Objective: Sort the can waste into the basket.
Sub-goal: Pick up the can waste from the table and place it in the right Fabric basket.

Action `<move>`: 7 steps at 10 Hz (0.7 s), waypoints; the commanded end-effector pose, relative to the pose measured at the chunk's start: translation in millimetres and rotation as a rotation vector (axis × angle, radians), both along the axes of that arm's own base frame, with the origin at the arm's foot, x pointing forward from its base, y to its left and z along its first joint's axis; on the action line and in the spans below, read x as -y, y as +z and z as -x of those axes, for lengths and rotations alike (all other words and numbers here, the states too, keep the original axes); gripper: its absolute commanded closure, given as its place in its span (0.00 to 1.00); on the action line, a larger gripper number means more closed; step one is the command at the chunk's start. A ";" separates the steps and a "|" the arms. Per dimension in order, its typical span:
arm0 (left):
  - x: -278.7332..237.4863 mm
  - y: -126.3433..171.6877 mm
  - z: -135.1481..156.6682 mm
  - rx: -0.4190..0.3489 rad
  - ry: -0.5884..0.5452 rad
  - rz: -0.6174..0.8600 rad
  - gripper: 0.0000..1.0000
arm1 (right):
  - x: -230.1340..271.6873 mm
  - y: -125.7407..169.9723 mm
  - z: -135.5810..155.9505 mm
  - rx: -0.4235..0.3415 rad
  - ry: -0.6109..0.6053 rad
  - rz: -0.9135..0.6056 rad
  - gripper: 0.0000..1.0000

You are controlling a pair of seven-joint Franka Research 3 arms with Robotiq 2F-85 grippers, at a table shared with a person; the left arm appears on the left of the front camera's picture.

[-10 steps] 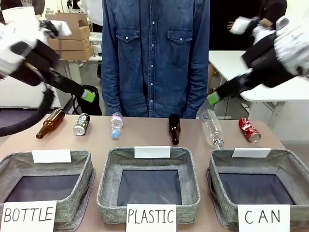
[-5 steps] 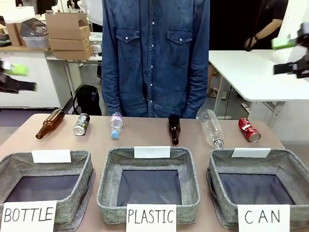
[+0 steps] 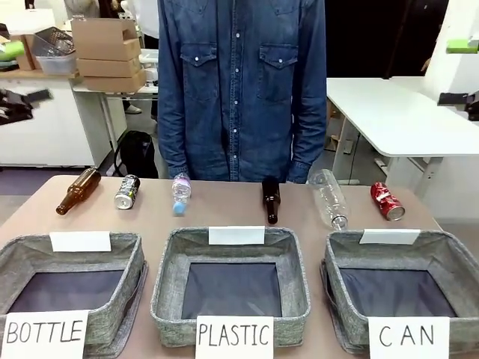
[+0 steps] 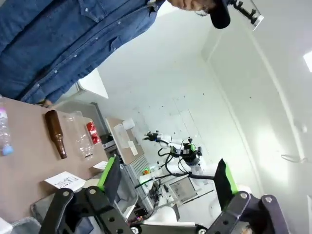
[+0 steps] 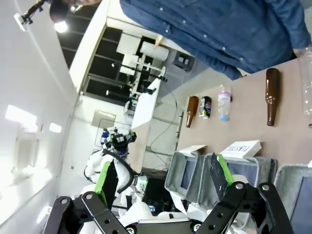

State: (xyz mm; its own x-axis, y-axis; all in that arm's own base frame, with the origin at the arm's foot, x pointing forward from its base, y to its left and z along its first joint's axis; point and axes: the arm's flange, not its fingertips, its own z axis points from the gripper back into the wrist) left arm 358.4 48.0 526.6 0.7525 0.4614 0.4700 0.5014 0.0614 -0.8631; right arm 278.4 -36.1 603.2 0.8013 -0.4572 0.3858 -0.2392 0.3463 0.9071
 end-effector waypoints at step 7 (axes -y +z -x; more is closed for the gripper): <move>-20.2 11.1 13.7 0.038 0.006 0.011 0.00 | 2.5 6.9 5.3 0.035 0.017 0.005 0.00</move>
